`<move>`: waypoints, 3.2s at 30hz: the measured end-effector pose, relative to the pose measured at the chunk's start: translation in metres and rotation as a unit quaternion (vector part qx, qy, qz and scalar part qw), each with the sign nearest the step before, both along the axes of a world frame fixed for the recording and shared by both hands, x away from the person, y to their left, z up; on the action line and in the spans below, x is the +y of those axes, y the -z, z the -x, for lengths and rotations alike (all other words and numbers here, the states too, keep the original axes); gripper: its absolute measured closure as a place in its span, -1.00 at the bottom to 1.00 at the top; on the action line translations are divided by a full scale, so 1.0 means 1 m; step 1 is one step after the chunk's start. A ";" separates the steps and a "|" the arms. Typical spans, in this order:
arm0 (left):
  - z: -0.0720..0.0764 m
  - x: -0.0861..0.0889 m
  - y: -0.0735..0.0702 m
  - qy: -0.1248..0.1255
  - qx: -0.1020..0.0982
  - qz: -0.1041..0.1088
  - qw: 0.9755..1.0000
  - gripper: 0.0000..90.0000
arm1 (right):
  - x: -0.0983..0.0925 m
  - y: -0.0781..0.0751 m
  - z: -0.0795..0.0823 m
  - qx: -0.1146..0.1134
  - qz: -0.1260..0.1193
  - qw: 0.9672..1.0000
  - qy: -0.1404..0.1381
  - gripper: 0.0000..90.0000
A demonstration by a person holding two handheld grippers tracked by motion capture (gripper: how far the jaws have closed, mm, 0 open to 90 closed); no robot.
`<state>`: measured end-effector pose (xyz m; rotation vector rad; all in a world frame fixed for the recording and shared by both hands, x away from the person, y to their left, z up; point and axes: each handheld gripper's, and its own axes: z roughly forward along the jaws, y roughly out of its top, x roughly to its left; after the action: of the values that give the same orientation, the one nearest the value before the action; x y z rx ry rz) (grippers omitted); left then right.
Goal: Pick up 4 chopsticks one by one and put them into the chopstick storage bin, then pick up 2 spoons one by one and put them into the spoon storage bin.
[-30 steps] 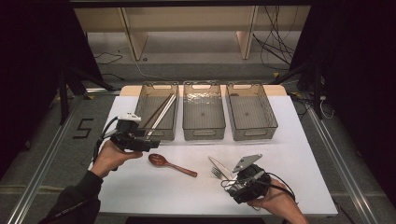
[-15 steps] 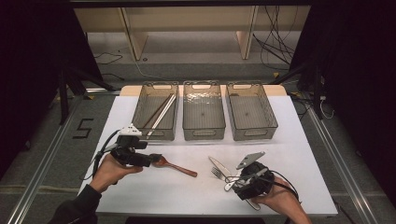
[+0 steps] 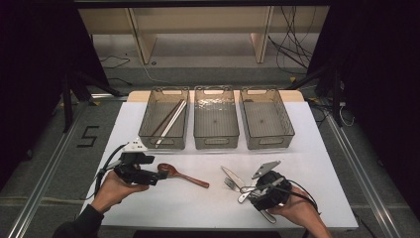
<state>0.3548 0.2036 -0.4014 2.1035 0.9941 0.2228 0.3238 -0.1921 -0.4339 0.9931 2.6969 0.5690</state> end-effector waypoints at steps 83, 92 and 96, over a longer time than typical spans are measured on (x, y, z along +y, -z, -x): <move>0.022 -0.011 0.009 0.033 -0.010 -0.034 0.999 -0.60 | 0.013 0.022 -0.019 0.077 0.033 0.988 0.130 -0.27; 0.023 -0.012 0.009 0.035 -0.009 -0.034 0.999 -0.60 | -0.002 0.019 -0.022 0.093 0.010 0.985 0.145 0.00; 0.023 -0.012 0.010 0.036 -0.009 -0.034 0.999 -0.60 | -0.004 0.019 -0.024 0.095 0.006 0.984 0.152 0.09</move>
<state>0.3319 0.1914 -0.4109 2.1906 0.9098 0.2420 0.3482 -0.1956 -0.4530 1.4883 2.6231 0.4154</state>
